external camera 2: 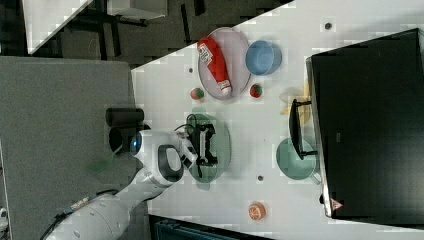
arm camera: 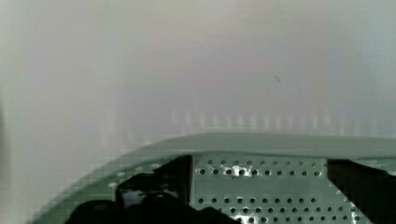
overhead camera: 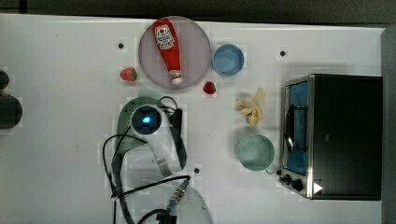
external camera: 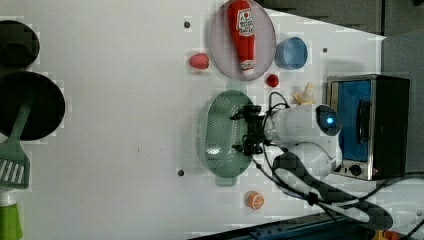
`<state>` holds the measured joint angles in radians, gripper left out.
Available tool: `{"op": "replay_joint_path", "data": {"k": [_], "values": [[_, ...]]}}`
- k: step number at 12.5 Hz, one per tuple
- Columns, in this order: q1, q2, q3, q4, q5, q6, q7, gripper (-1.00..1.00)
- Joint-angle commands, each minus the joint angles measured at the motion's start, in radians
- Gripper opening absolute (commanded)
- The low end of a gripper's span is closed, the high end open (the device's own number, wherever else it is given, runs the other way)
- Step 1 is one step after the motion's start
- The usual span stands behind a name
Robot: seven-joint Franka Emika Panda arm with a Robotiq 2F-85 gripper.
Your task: Drag strainer left to right.
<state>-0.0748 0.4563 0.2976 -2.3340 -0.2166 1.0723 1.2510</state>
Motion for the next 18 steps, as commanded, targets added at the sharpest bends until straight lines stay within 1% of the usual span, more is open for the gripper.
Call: {"op": "replay_joint_path", "data": {"k": [1,3,7,10,14,18], "values": [[-0.057,-0.04,-0.023,-0.009,-0.014,-0.002,-0.124,1.0],[-0.08,-0.045,-0.052,-0.015,-0.014,0.004,-0.184,1.0],[-0.114,-0.052,-0.112,-0.018,-0.014,0.011,-0.225,1.0],[-0.13,-0.052,-0.153,-0.018,-0.014,0.031,-0.255,1.0],[-0.148,-0.052,-0.207,-0.018,-0.014,0.04,-0.398,1.0],[-0.16,-0.052,-0.258,-0.017,-0.014,0.046,-0.454,1.0]]}}
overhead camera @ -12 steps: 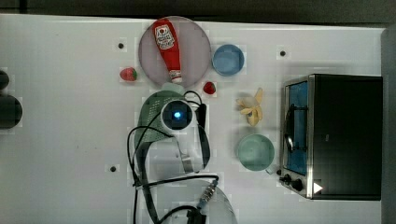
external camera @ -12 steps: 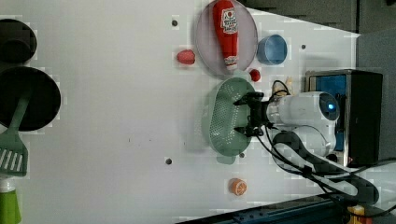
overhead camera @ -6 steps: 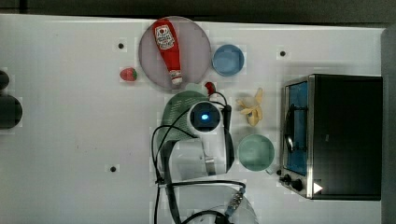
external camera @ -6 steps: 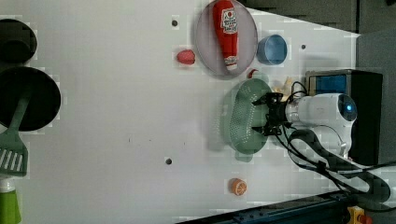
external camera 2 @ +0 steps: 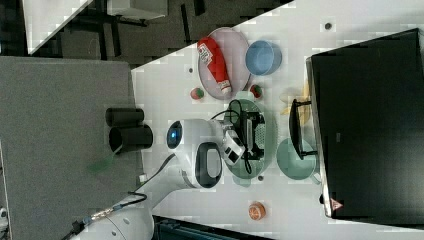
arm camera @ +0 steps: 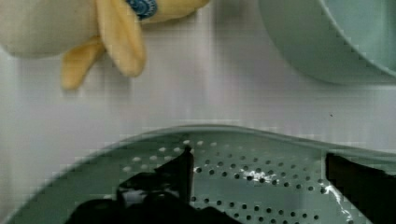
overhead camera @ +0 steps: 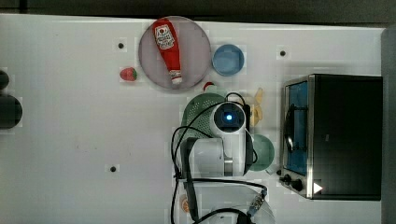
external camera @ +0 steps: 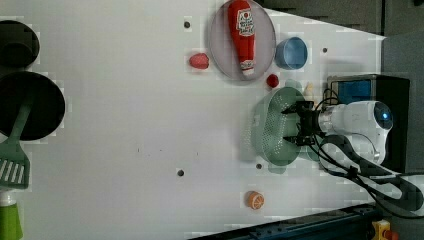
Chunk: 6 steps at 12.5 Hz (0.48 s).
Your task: Drag strainer left to right.
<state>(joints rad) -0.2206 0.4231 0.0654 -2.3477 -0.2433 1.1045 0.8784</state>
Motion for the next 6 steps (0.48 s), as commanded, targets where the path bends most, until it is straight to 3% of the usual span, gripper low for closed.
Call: {"op": "replay_joint_path", "data": {"k": [1,4,6], "values": [[-0.014,-0.019,-0.035,-0.003,0.012,0.017,-0.082,1.0],[-0.014,-0.055,-0.014,0.003,0.012,0.035,-0.115,1.0],[-0.014,-0.136,0.024,0.003,0.012,0.006,-0.244,1.0]]}}
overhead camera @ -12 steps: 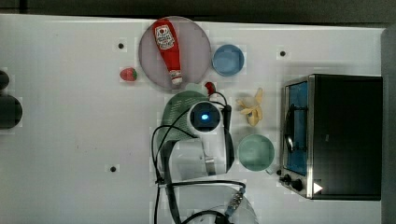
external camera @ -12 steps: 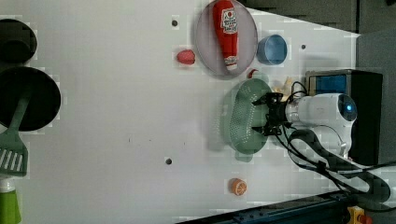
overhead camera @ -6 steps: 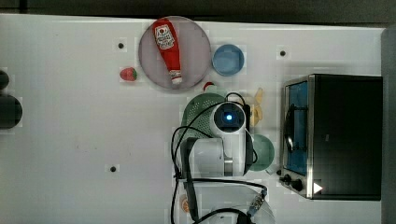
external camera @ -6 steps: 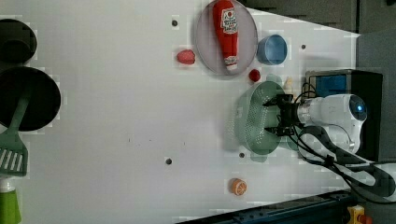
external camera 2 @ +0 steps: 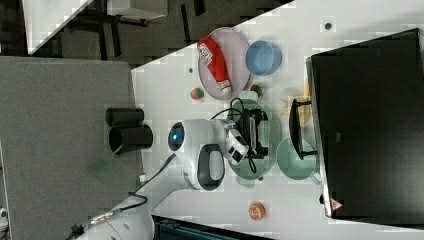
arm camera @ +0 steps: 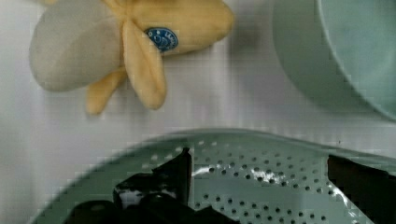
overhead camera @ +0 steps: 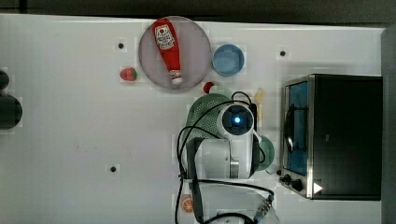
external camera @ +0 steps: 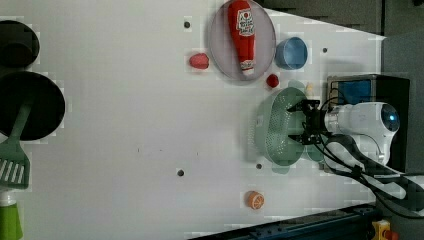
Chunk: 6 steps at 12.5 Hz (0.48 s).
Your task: Drag strainer left to right.
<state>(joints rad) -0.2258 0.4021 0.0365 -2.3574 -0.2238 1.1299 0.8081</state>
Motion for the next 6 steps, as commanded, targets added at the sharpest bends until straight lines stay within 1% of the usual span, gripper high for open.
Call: {"op": "replay_joint_path", "data": {"k": [1,3,4,6], "values": [[-0.008,-0.167,0.069,0.016,-0.007,-0.047,-0.251,1.0],[-0.008,-0.279,0.093,0.051,-0.006,-0.171,-0.386,1.0],[-0.008,-0.331,0.103,0.086,-0.005,-0.264,-0.427,1.0],[-0.007,-0.414,0.125,0.191,0.006,-0.488,-0.474,1.0]]}}
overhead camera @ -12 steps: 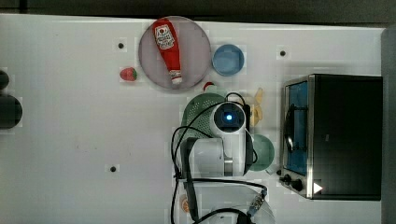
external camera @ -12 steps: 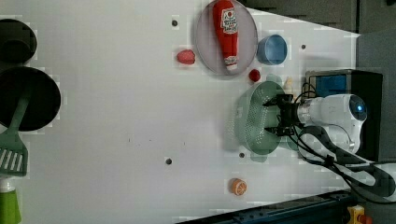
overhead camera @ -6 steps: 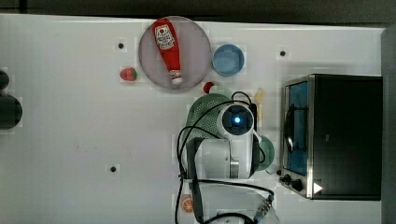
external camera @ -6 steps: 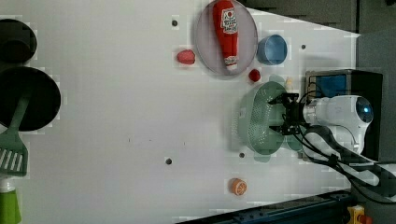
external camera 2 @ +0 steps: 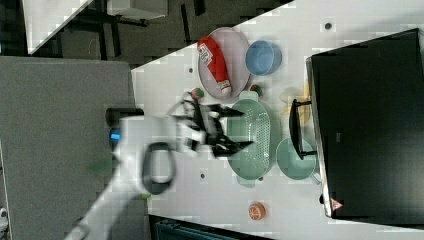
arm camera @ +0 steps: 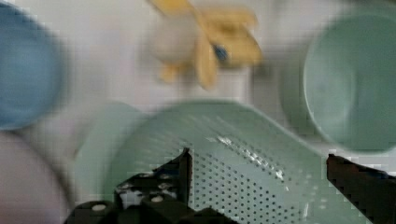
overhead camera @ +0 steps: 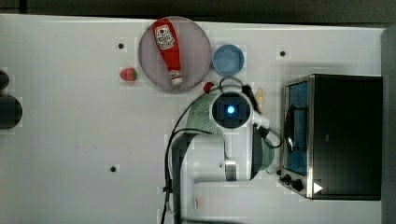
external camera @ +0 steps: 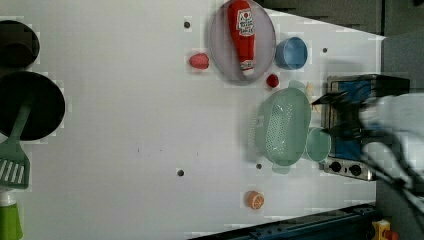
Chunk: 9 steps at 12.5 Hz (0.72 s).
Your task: Drag strainer left to right.
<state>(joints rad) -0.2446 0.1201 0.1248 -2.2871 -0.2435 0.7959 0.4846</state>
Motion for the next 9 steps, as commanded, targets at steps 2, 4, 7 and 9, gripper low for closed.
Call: {"op": "replay_joint_path", "data": {"k": [2,4,7,9], "values": [[0.013,-0.181,0.05,0.24,0.078,-0.395,-0.165,1.0],[0.012,-0.217,0.05,0.348,0.185,-0.585,-0.255,1.0],[0.012,-0.26,0.043,0.458,0.221,-0.681,-0.387,1.0],[0.012,-0.282,0.044,0.477,0.222,-0.721,-0.4,1.0]]}}
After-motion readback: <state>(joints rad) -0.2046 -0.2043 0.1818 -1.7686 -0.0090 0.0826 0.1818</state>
